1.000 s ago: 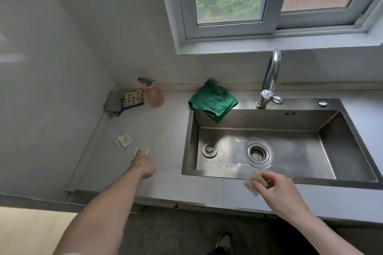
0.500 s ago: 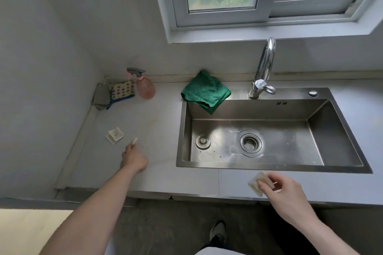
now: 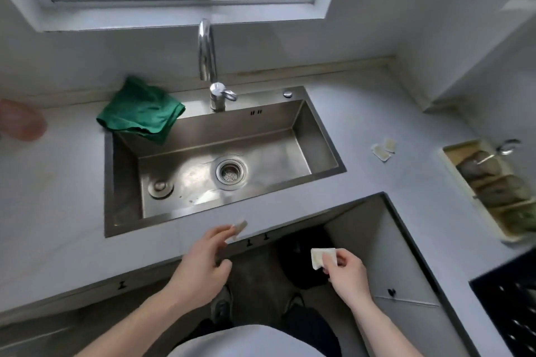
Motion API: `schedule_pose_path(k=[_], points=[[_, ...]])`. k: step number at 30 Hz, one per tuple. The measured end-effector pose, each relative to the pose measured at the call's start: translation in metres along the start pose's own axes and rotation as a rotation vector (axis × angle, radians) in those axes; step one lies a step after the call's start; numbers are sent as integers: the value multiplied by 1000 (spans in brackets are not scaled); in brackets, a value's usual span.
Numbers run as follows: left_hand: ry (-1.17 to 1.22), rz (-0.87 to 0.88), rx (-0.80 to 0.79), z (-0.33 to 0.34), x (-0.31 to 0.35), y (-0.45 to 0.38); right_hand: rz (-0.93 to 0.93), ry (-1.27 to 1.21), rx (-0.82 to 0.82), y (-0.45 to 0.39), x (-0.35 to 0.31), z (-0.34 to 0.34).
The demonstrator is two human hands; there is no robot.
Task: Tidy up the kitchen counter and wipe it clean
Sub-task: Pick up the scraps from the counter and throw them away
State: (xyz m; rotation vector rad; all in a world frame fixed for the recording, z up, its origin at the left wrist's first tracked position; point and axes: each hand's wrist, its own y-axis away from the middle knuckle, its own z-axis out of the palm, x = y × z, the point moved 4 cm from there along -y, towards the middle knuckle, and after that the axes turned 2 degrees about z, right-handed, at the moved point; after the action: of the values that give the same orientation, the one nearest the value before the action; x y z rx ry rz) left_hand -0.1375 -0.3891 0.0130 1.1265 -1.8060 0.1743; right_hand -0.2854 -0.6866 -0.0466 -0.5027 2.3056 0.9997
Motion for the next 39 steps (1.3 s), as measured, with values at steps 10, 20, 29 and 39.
schedule_pose_path(k=[10, 20, 29, 39], points=[[-200, -106, -430, 163, 56, -82, 225, 58, 81, -83, 94, -49], [-215, -370, -453, 259, 76, -125, 188, 128, -136, -136, 118, -86], [-228, -402, -479, 313, 110, -158, 124, 206, -172, -141, 136, -144], [-218, -379, -457, 353, 139, -175, 56, 175, -180, -127, 131, -180]])
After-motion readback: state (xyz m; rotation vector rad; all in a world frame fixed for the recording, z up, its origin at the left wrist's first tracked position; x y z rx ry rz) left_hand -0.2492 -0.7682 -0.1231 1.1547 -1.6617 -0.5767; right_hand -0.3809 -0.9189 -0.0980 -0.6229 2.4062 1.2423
